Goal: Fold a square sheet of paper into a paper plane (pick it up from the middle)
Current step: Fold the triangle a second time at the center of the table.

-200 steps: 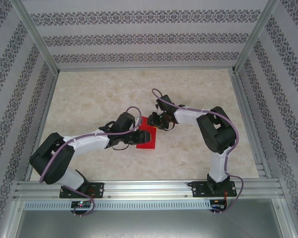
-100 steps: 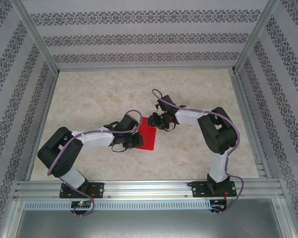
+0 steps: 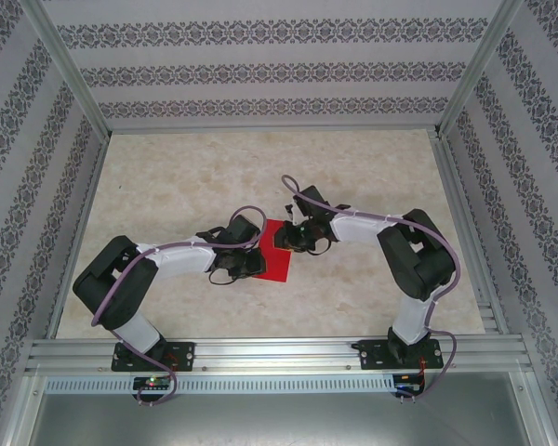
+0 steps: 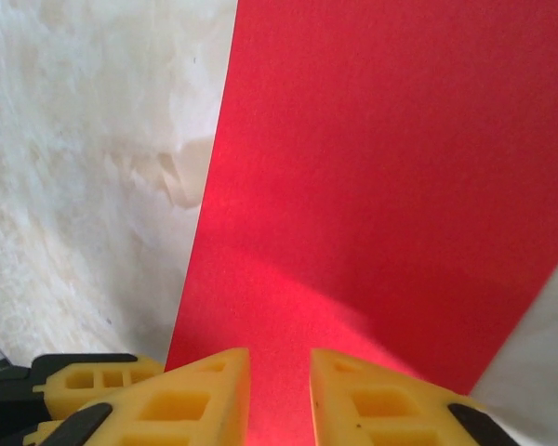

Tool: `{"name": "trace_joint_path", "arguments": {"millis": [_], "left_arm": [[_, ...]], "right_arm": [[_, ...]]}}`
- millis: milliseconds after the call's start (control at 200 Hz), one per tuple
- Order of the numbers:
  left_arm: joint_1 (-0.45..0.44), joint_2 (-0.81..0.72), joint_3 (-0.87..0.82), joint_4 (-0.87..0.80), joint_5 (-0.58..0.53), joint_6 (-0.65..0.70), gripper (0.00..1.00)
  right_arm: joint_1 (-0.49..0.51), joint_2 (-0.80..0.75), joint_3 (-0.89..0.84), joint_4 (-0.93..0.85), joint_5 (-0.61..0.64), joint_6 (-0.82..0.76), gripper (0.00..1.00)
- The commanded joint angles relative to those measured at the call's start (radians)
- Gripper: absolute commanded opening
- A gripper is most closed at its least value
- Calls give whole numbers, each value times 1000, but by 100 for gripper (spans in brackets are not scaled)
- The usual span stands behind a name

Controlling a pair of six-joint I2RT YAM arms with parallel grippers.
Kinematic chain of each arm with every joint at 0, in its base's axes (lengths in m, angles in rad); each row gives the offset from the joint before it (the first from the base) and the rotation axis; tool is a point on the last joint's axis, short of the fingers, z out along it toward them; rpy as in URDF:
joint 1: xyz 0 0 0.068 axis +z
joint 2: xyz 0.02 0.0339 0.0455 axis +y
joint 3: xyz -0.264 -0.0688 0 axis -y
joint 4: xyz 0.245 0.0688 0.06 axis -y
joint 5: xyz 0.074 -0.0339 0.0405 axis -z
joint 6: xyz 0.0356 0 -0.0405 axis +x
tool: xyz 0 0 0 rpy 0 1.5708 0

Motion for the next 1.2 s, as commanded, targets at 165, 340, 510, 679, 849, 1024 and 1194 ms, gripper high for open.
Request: {"name": "trace_joint_path", "arguments": {"millis": [165,340,510,679,849,1024,1194], "left_arm": [[7,-17,3,30,24,-26,20],[7,-56,-24,125,88,-32,26],[6,-91,-35,210,134,-46,33],[7,-71,-39,284,152,-59,39],[7,-24,-32,332,148,-67,47],[6,9,-26,372,152,-71,53],[7,33,-22,392,158,-67,59]], "right_arm": [[2,68,-2,-32,19,-16,16],[0,94,7,-70,51,-34,15],[-3,101,9,-79,63,-35,14],[-8,100,7,-64,40,-25,13],[-32,51,-18,12,-33,10,15],[-72,-5,-43,53,-89,44,21],[-109,-47,-81,89,-113,73,24]]}}
